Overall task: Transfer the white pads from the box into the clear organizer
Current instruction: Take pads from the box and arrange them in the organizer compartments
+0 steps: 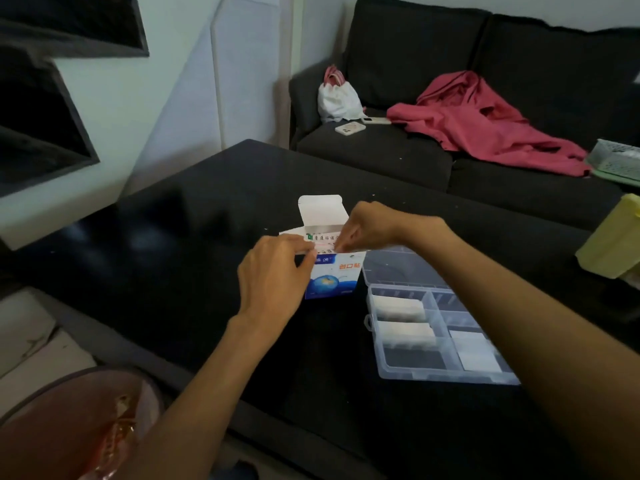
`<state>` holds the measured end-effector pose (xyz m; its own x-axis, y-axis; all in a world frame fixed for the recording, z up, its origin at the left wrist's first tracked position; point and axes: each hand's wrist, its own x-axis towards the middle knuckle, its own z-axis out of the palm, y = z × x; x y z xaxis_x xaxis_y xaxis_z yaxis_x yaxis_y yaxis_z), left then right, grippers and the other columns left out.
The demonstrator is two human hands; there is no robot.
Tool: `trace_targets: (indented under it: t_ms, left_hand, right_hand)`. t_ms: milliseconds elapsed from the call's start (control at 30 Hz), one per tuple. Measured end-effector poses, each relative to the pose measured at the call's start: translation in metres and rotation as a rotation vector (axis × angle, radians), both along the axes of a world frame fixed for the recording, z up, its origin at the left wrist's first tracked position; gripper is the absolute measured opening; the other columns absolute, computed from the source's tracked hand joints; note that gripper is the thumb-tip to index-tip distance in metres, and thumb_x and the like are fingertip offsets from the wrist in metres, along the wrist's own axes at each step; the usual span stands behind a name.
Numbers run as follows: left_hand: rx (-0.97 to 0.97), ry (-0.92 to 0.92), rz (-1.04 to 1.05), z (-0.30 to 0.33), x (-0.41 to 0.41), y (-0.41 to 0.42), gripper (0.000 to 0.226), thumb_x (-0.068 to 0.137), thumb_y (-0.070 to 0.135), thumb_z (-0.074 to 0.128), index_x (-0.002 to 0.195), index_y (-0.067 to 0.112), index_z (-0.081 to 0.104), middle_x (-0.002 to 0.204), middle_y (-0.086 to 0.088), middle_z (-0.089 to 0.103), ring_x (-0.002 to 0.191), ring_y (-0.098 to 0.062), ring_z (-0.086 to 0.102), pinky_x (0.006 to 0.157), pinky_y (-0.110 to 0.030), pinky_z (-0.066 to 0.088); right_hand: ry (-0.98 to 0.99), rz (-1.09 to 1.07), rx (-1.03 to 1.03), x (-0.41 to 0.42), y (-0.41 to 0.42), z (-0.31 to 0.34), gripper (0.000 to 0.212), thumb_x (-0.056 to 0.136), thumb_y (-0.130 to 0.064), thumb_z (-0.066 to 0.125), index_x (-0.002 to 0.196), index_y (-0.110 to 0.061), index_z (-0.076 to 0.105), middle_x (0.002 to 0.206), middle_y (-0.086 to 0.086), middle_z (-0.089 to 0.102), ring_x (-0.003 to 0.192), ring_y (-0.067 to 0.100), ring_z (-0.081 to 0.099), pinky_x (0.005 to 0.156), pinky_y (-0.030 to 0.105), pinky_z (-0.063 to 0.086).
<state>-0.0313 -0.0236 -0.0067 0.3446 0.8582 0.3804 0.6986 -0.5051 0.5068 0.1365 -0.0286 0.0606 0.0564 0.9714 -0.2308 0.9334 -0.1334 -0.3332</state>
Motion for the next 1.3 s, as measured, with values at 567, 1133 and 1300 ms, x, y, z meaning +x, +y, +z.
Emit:
trace_targets:
  t_ms: [567,1133,1300]
  left_hand:
    - [-0.077,-0.046,0.017,0.002,-0.001,0.004,0.036,0.089,0.036,0.061,0.124,0.027,0.060,0.127,0.004,0.060,0.117,-0.012,0.054,0.082,-0.025,0.048]
    - [0.096,-0.218,-0.050,0.008,0.008,-0.005,0.026,0.093,0.041,0.052,0.100,0.023,0.069,0.102,0.008,0.067,0.092,-0.004,0.056,0.071,-0.021,0.045]
    - [-1.037,-0.542,-0.375,0.021,0.025,-0.030,0.070,0.095,0.060,0.016,0.090,0.018,0.072,0.080,0.002,0.074,0.067,-0.006,0.068,0.051,-0.021,0.041]
  right_hand:
    - [0.059,0.006,0.150,0.009,0.004,-0.003,0.024,0.082,-0.017,0.069,0.102,-0.005,0.070,0.107,0.007,0.068,0.080,0.009,0.059,0.058,0.011,0.042]
    - [0.742,-0.356,0.576,0.018,-0.046,0.011,0.004,0.089,-0.017,0.058,0.092,-0.018,0.061,0.089,-0.007,0.066,0.079,0.002,0.066,0.066,0.015,0.052]
    - [0.016,-0.127,0.985,0.018,-0.124,-0.031,0.015,0.086,-0.013,0.058,0.100,-0.012,0.062,0.092,0.001,0.066,0.082,0.008,0.064,0.072,0.021,0.052]
